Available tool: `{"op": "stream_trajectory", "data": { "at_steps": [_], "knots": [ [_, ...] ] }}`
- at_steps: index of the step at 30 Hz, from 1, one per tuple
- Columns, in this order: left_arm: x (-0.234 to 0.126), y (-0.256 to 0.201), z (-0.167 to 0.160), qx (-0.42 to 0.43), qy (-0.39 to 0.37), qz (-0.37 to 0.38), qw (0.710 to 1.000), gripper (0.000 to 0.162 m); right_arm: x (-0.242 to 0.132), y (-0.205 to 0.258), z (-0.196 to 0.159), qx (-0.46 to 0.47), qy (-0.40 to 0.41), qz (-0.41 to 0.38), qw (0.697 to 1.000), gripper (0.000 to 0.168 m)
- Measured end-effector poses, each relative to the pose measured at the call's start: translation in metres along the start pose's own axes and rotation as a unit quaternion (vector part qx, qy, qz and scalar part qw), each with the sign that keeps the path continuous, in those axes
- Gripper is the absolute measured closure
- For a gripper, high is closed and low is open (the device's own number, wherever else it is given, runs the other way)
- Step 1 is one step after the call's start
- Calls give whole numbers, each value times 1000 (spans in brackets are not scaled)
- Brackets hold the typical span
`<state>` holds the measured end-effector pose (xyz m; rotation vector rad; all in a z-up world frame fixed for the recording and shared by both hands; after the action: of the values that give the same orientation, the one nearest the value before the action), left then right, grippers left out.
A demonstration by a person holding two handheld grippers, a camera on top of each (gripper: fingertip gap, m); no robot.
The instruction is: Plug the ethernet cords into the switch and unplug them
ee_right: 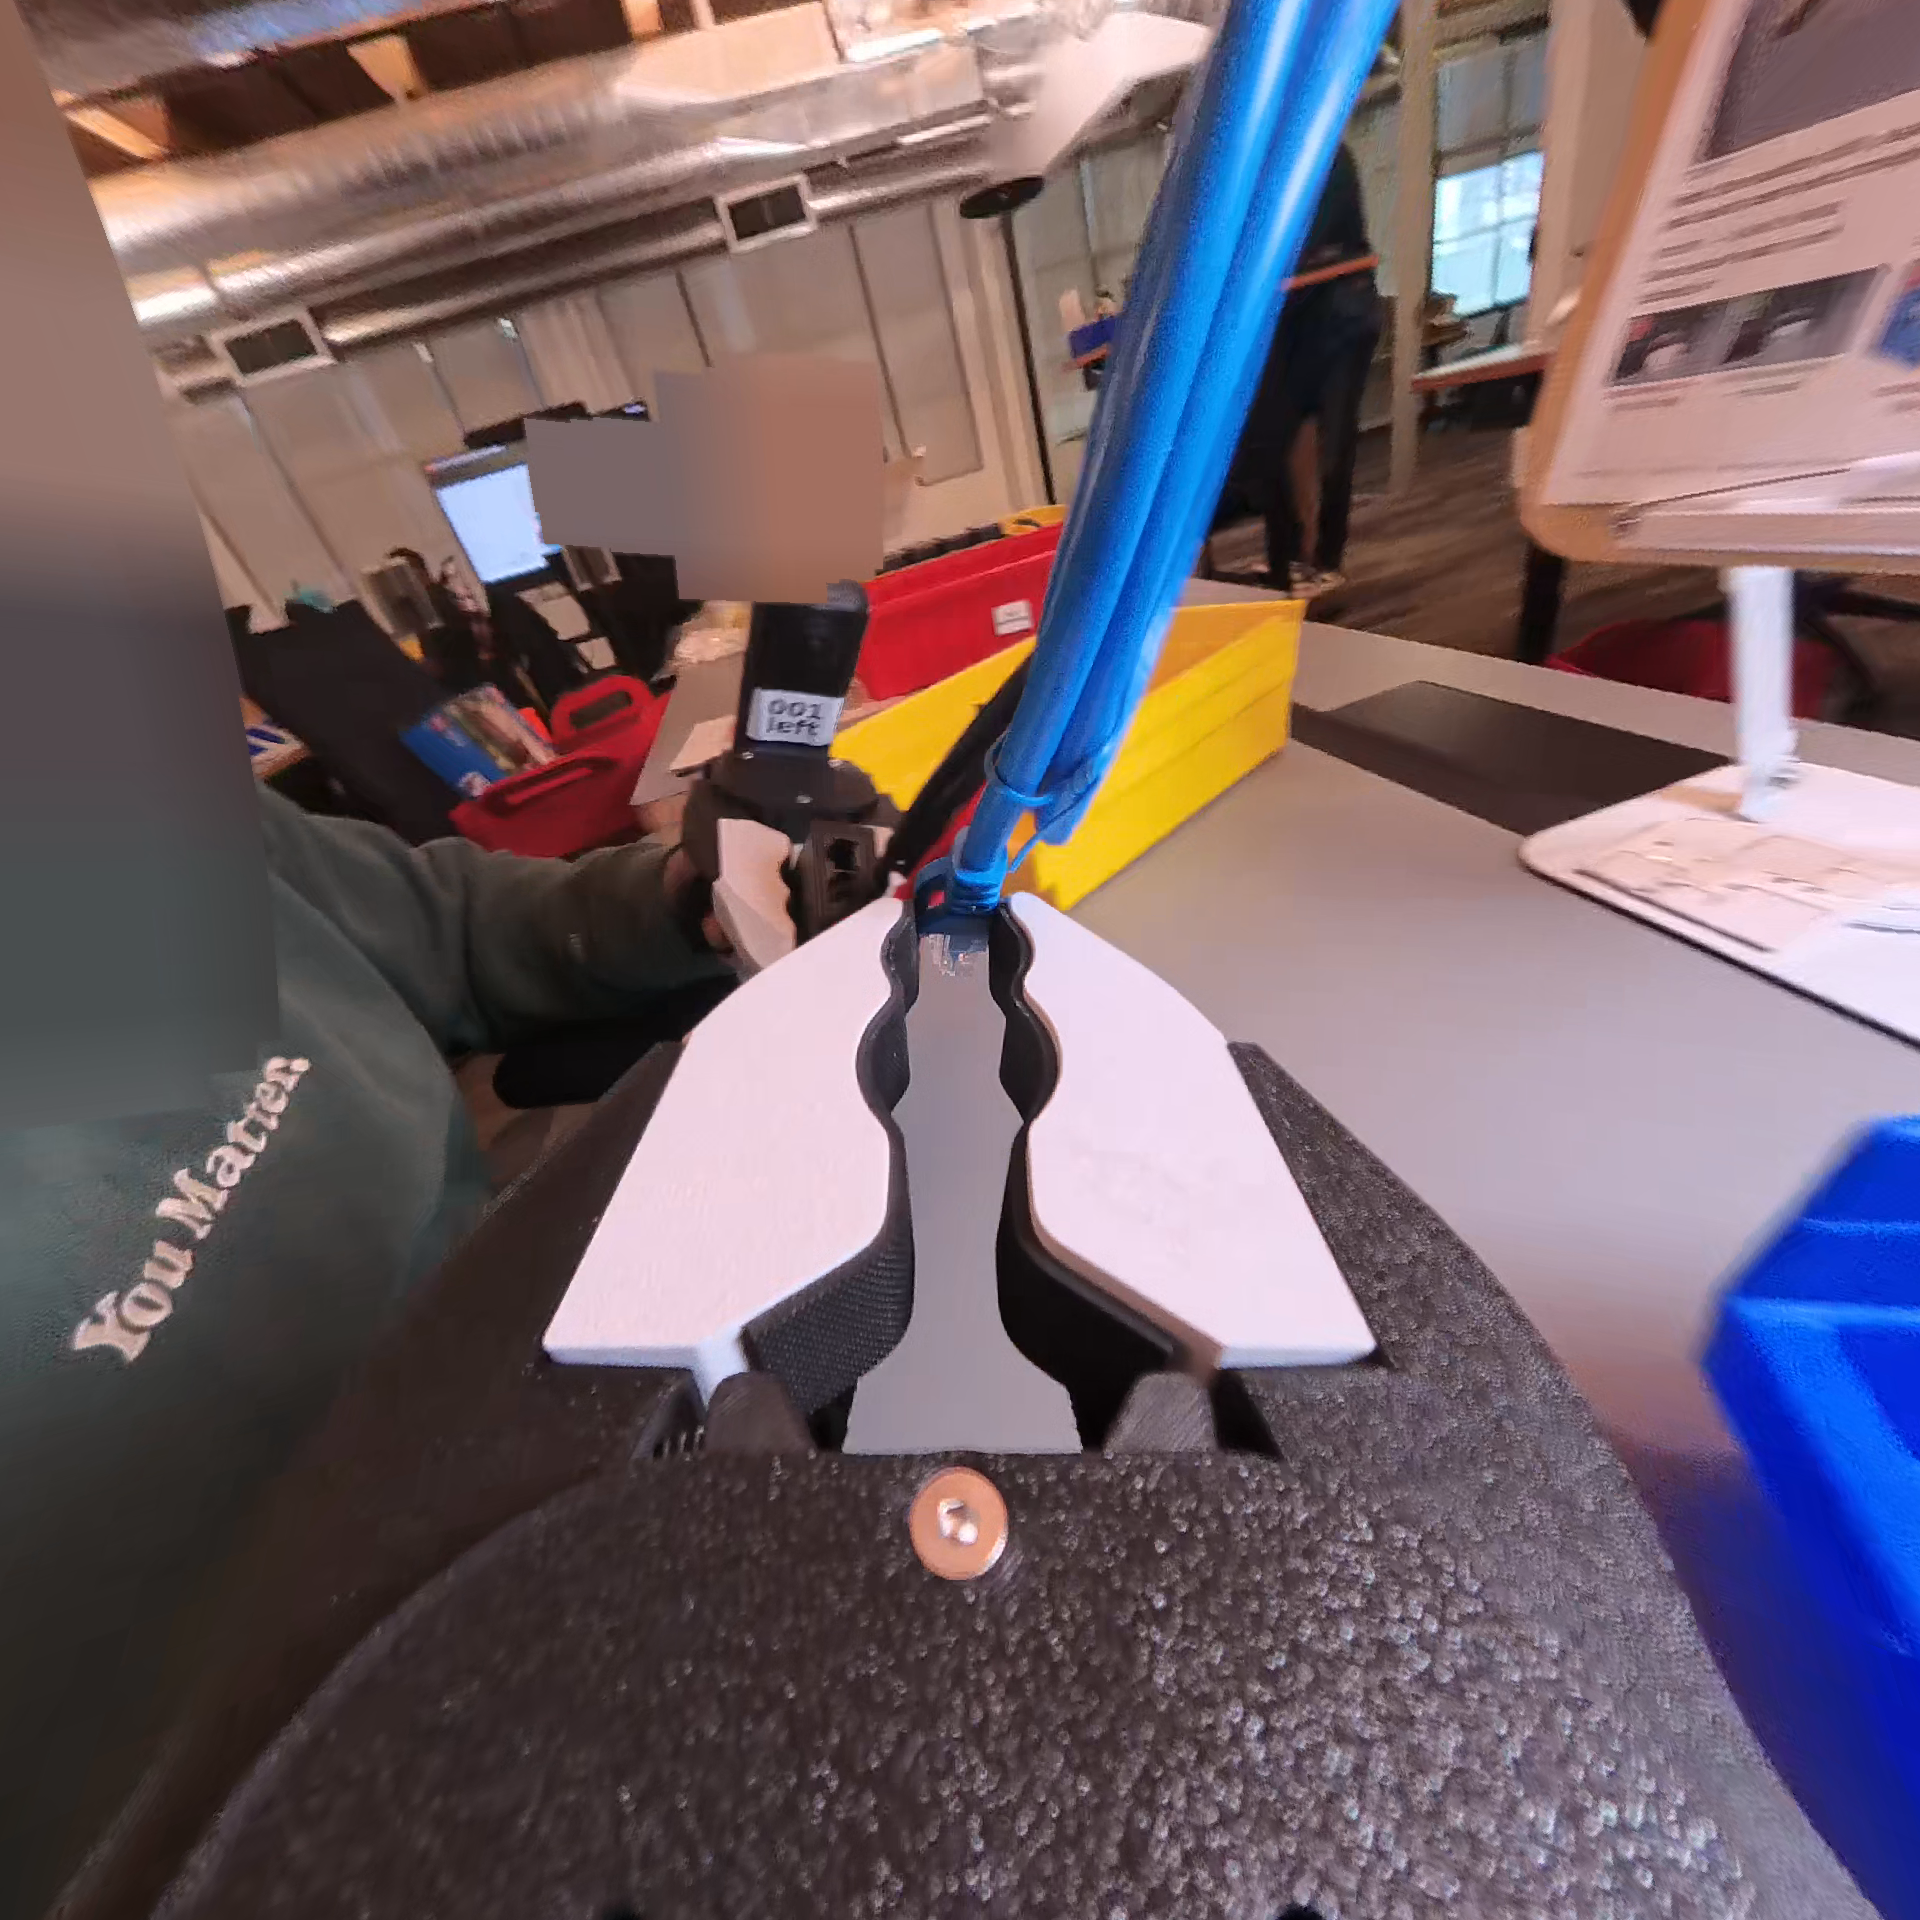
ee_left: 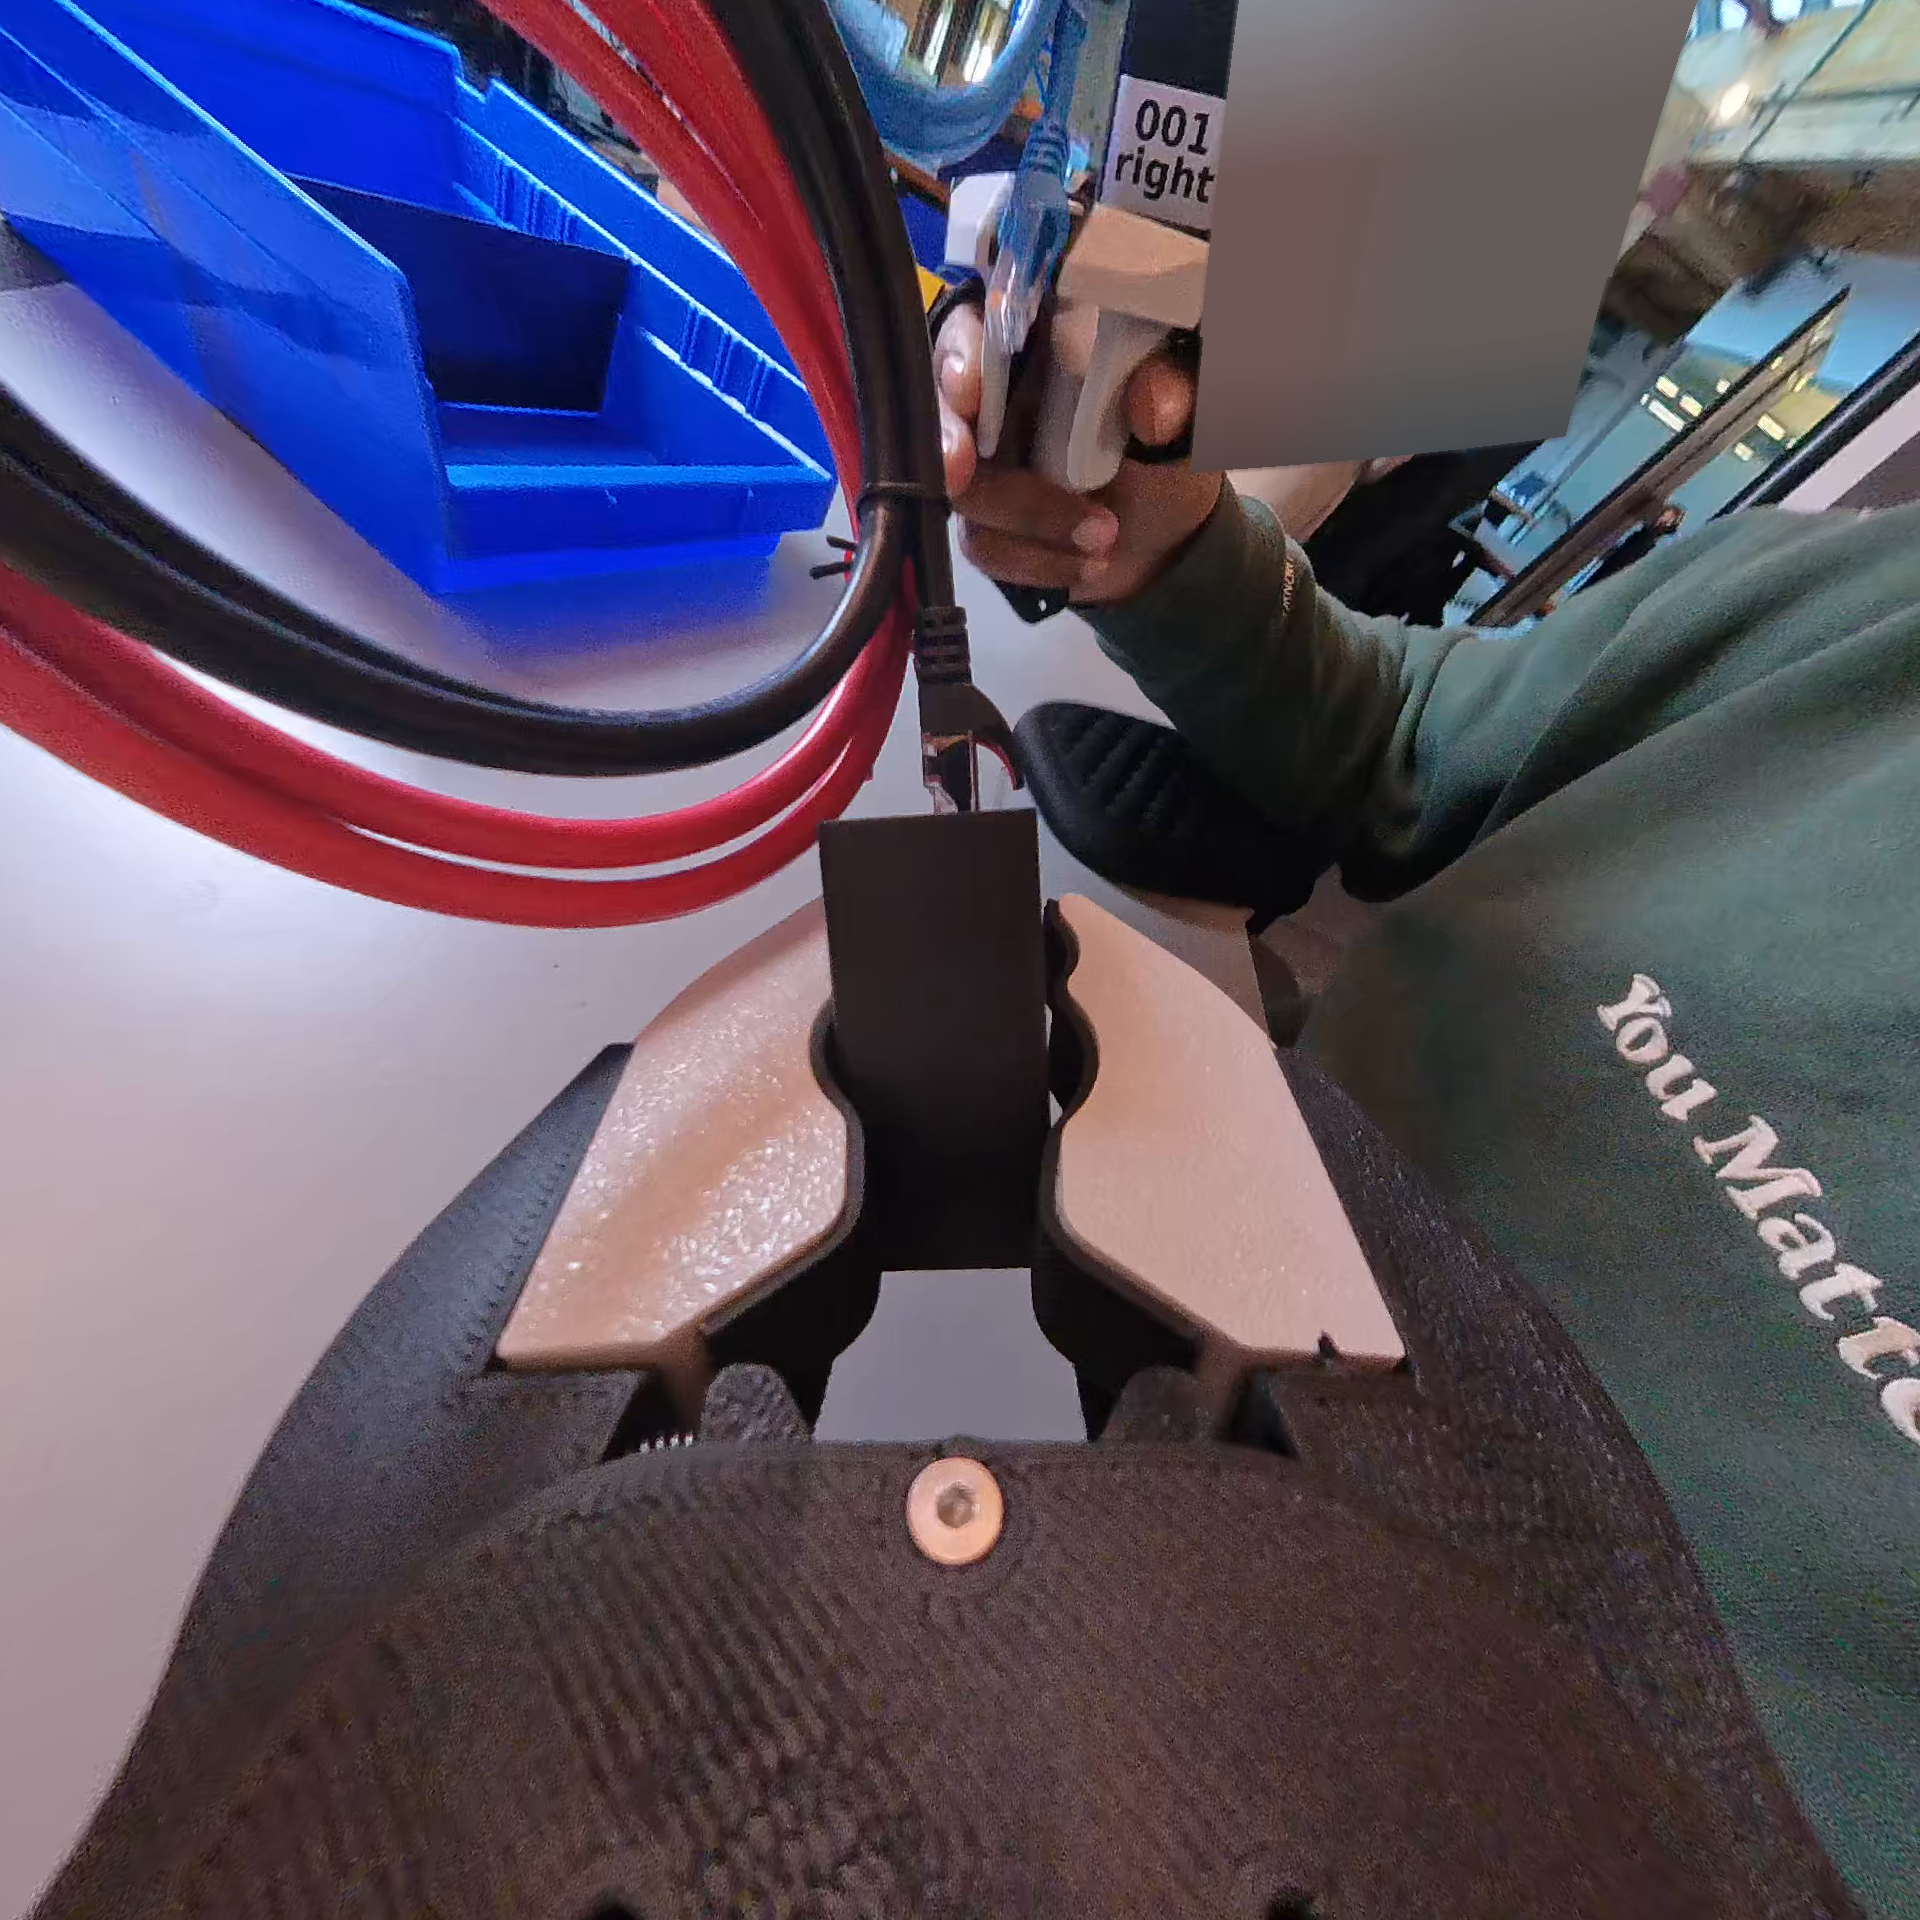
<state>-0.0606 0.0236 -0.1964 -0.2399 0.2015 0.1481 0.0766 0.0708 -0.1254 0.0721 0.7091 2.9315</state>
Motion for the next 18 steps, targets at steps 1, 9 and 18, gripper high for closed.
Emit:
{"op": "stream_trajectory", "data": {
  "at_steps": [1,9,18],
  "knots": [
    [-2,2,1,-5,-7,2,1000,130,-10,-6,11,-7,-5,-21,1000,155],
    [-7,2,12,6,-34,19,999,129,-100,-82,27,125,189,-176,958,154],
    [-1,-6,9,15,-23,8,1000,128,-156,-175,4,222,431,-348,802,153]
  ]
}}
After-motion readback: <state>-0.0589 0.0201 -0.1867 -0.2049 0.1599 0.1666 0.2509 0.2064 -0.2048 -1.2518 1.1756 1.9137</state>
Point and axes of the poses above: each gripper's, where its closed fingertips meet, x out along the fingers, z out of its top, y = z × x across the jaws, the point moved 2 cm from there along -x, back along the fingers, and after that the axes turned 13 degrees about x, right-handed, at the moved point
